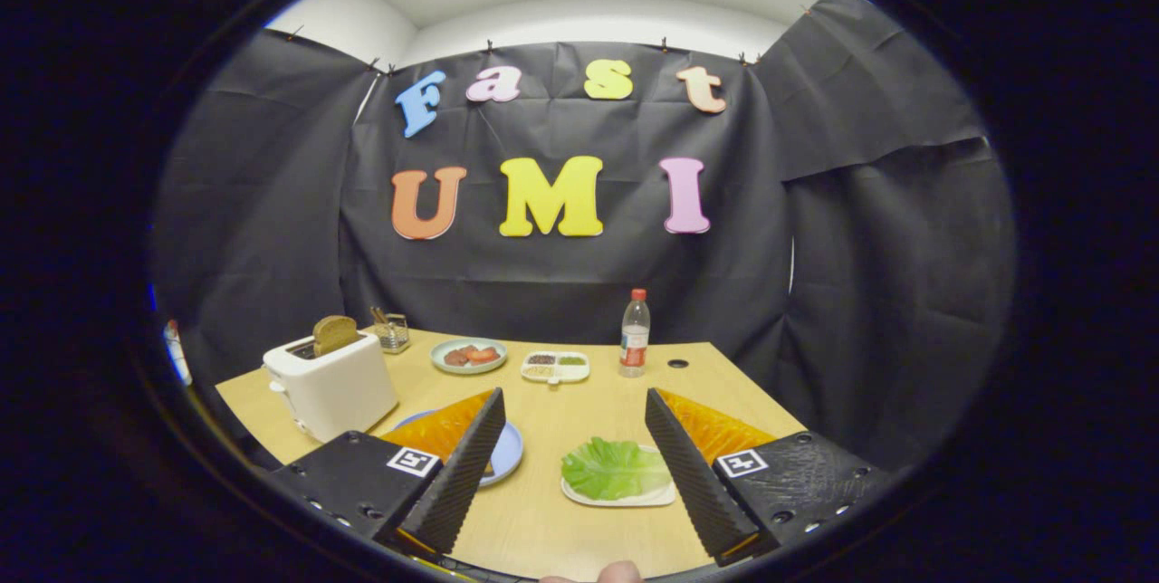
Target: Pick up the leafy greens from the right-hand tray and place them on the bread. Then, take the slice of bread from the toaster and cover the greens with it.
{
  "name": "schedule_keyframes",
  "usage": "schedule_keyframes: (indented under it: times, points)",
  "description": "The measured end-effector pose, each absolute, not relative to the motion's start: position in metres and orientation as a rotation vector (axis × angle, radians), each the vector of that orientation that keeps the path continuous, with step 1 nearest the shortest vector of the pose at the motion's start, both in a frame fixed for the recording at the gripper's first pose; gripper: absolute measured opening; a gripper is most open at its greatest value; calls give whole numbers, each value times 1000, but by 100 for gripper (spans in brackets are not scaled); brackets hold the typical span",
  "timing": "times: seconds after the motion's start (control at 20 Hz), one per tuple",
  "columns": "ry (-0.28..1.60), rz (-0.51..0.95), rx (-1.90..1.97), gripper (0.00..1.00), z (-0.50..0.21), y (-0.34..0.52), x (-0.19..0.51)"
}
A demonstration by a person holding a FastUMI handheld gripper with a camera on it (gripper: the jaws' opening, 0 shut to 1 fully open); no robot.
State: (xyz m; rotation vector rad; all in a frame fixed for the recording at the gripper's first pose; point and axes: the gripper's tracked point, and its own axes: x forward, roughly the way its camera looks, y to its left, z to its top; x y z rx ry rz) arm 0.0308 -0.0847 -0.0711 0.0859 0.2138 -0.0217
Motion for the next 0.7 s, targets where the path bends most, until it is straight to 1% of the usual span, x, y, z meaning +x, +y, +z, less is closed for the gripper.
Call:
schedule_keyframes:
  times: [0.35,0.7]
  points:
    - [317,-10,40,95,-97,-98,60]
    - [511,-7,0,95,-166,-115,116]
